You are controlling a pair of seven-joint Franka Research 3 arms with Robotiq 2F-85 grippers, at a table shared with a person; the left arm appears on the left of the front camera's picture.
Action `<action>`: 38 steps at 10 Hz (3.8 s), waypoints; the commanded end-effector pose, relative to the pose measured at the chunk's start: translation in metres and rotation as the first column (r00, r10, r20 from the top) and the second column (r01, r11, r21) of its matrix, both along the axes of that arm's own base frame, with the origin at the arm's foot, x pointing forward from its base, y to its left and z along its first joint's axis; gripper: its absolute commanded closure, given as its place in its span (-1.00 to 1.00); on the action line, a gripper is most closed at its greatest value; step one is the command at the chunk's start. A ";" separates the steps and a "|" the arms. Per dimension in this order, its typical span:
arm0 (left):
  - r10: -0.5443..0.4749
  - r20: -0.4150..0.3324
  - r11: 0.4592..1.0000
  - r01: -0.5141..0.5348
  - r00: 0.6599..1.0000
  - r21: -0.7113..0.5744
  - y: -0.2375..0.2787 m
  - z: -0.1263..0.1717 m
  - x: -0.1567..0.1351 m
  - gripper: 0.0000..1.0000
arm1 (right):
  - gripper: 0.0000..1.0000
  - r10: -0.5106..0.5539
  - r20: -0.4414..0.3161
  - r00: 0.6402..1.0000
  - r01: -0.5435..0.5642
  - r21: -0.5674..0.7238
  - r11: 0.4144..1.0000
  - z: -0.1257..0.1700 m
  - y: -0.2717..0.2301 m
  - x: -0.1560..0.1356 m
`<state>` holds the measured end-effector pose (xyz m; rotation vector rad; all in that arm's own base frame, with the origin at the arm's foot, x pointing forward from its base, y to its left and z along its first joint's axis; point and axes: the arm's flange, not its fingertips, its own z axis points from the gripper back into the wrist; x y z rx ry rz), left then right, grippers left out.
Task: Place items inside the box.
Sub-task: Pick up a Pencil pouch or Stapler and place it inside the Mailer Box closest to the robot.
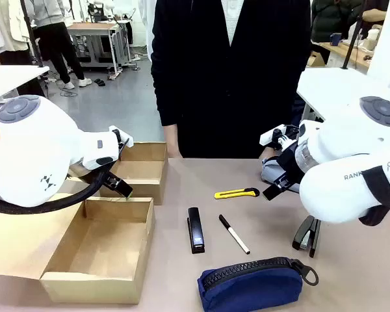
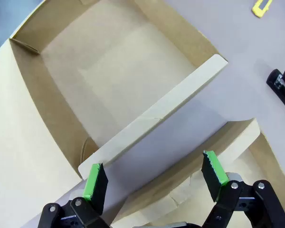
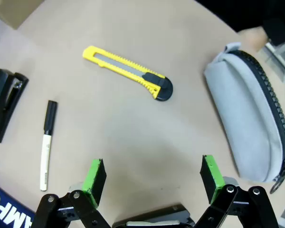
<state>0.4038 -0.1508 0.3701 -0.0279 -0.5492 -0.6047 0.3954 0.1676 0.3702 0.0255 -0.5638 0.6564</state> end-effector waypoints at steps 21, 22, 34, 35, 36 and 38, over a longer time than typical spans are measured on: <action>0.059 -0.124 0.966 -0.087 0.991 -0.241 0.071 0.084 -0.079 -0.92 | -1.00 -0.206 -0.222 0.953 0.268 0.304 0.914 0.113 -0.059 -0.092; -0.013 -0.157 0.926 -0.047 0.988 -0.375 0.105 0.097 -0.103 -0.92 | -1.00 -0.204 -0.234 0.951 0.284 0.392 0.875 0.126 -0.089 -0.124; 0.207 -0.281 0.007 -0.289 0.937 -0.957 0.420 -0.043 -0.198 -0.92 | -1.00 -0.238 -0.328 0.914 0.379 0.900 0.215 0.106 -0.412 -0.216; 0.207 -0.281 0.007 -0.289 0.937 -0.957 0.420 -0.043 -0.198 -0.92 | -1.00 -0.238 -0.328 0.914 0.379 0.900 0.215 0.106 -0.412 -0.216; 0.207 -0.281 0.007 -0.289 0.937 -0.957 0.420 -0.043 -0.198 -0.92 | -1.00 -0.238 -0.328 0.914 0.379 0.900 0.215 0.106 -0.412 -0.216; 0.207 -0.281 0.007 -0.289 0.937 -0.957 0.420 -0.043 -0.198 -0.92 | -1.00 -0.238 -0.328 0.914 0.379 0.900 0.215 0.106 -0.412 -0.216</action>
